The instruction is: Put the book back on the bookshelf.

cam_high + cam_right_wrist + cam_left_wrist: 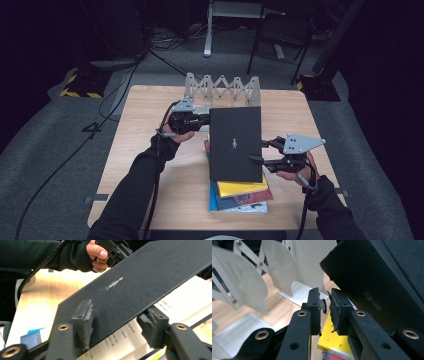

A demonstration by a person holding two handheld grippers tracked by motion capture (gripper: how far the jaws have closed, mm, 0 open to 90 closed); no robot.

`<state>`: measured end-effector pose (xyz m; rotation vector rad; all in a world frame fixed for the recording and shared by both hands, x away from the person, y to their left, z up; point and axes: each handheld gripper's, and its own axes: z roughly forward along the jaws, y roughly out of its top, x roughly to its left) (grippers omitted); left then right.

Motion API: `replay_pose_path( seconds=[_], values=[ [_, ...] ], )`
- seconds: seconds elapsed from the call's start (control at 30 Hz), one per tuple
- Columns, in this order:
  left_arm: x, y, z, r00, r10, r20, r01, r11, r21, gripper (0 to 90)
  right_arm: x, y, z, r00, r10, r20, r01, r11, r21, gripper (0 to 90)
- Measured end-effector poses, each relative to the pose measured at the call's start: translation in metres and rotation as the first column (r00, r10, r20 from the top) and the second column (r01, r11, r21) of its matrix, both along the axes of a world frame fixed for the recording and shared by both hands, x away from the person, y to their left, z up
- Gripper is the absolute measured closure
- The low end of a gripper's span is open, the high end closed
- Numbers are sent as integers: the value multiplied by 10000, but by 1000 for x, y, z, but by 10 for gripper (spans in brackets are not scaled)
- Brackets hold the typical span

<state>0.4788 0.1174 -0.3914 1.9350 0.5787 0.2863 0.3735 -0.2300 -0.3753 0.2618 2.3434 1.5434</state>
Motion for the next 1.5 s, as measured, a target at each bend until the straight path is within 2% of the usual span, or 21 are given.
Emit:
replay_pose_path(
  seconds=[0.17, 0.37, 0.67, 0.87, 0.93, 1.07, 1.2, 1.3, 1.33, 1.37, 1.5],
  values=[
    [-4, 0, 15, 9997, -83, 229, 88, 9997, -223, 805, -4, 2, 7, 9992, 41, 390, -40, 10000, -38, 567],
    [-14, 2, 22, 9988, -99, 486, 116, 9993, -343, 800, -8, -2, 6, 9992, 77, 394, -83, 9999, 131, 628],
    [-30, 5, 29, 9969, -79, 778, 134, 9975, -700, 703, -24, -6, 1, 9978, 256, 618, -283, 9987, 427, 694],
    [-38, 6, 32, 9932, -124, 1160, 178, 9988, -457, 597, -33, -10, -5, 9975, 445, 557, -487, 9959, 764, 732],
    [-41, 7, 28, 9933, -205, 1140, 261, 9985, -475, 573, -36, -11, -6, 9970, 502, 584, -546, 9956, 756, 740],
    [-48, 10, 22, 9933, -274, 1125, 304, 9992, -247, 510, -39, -11, -6, 9964, 534, 655, -581, 9956, 730, 746],
    [-64, 20, 13, 9926, -392, 1148, 329, 9979, 562, 426, -42, -11, -7, 9961, 545, 692, -593, 9958, 695, 749],
    [-77, 26, 1, 9951, -456, 874, 382, 9957, 845, 382, -44, -10, -6, 9954, 551, 789, -602, 9962, 635, 749],
    [-81, 26, -4, 9958, -453, 792, 368, 9937, 1059, 355, -44, -10, -6, 9954, 529, 795, -579, 9964, 621, 750],
    [-81, 26, -4, 9958, -453, 792, 368, 9937, 1059, 339, -44, -10, -6, 9954, 529, 795, -579, 9964, 621, 750],
    [-97, 27, -28, 9971, -756, 26, 741, 9828, 1694, 283, -46, -10, -7, 9947, 524, 883, -575, 9967, 572, 751]
  ],
)
